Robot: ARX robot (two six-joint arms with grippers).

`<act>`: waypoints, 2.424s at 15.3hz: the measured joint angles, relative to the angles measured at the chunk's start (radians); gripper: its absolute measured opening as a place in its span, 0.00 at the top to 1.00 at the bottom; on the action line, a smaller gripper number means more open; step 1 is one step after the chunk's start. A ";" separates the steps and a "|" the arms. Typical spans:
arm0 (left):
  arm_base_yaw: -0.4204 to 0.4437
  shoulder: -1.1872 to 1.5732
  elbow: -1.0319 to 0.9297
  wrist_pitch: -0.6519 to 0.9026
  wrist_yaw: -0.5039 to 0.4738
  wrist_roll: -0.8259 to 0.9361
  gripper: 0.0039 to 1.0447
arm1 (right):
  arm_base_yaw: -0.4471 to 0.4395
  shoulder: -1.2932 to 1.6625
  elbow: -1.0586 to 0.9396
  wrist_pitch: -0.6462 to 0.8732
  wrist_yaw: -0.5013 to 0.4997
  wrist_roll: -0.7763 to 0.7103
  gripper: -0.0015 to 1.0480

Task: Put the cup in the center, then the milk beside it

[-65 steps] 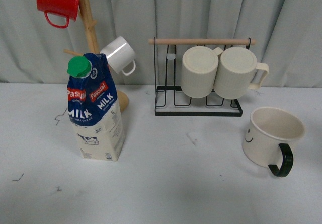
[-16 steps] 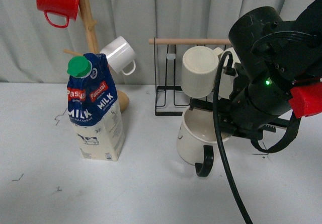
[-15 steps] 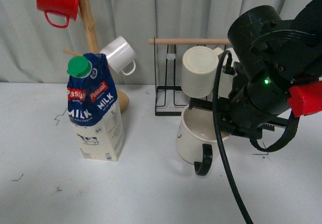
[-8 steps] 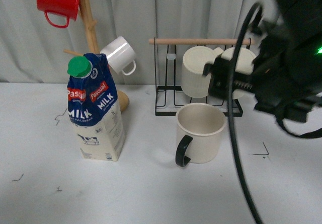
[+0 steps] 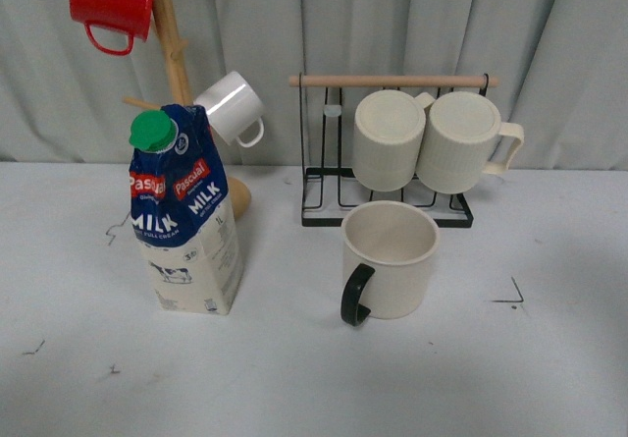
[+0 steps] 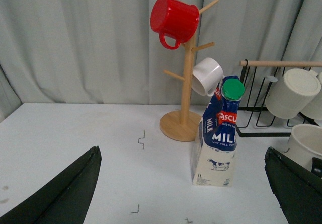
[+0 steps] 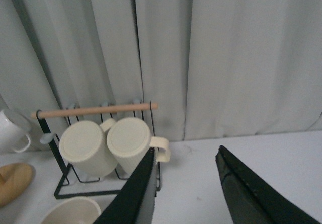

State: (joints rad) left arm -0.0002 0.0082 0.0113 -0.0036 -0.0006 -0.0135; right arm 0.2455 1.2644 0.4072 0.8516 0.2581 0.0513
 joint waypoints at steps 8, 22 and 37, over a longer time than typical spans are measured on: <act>0.000 0.000 0.000 0.000 0.000 0.000 0.06 | -0.145 -0.362 -0.288 -0.084 -0.156 -0.045 0.98; 0.000 0.000 0.000 0.000 0.000 0.000 0.06 | -0.246 -0.899 -0.396 -0.488 -0.256 -0.045 0.98; 0.000 0.000 0.000 0.000 0.000 0.000 0.06 | -0.246 -1.260 -0.396 -0.855 -0.257 -0.046 0.84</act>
State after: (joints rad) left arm -0.0002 0.0082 0.0113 -0.0032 -0.0006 -0.0135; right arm -0.0002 0.0044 0.0116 -0.0032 0.0006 0.0055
